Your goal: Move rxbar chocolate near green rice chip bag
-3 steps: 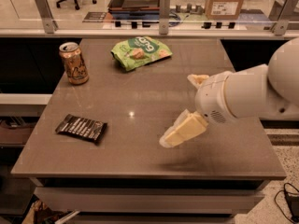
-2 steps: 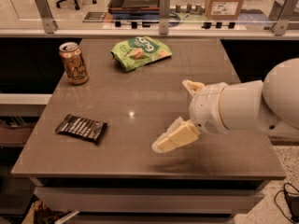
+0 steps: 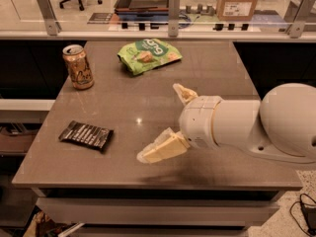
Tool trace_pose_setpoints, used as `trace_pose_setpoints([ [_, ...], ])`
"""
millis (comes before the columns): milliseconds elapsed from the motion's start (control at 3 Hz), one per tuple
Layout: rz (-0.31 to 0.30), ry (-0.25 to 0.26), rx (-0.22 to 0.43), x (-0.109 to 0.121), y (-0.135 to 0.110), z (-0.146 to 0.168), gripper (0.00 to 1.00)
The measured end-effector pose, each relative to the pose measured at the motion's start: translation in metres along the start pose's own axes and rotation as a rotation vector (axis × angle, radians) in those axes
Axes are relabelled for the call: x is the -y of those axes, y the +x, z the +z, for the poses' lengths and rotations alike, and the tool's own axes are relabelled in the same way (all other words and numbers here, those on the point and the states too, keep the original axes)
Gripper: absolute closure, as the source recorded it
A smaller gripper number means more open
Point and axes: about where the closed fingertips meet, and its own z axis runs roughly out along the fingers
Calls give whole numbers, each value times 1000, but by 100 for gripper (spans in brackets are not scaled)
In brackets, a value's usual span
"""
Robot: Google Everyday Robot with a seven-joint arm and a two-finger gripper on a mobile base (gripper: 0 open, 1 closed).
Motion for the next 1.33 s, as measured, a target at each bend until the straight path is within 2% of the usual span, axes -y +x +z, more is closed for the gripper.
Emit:
trace_pose_setpoints([
  [667, 10, -15, 14, 3, 2, 8, 0],
  [1333, 32, -96, 43, -1, 9, 42, 0],
])
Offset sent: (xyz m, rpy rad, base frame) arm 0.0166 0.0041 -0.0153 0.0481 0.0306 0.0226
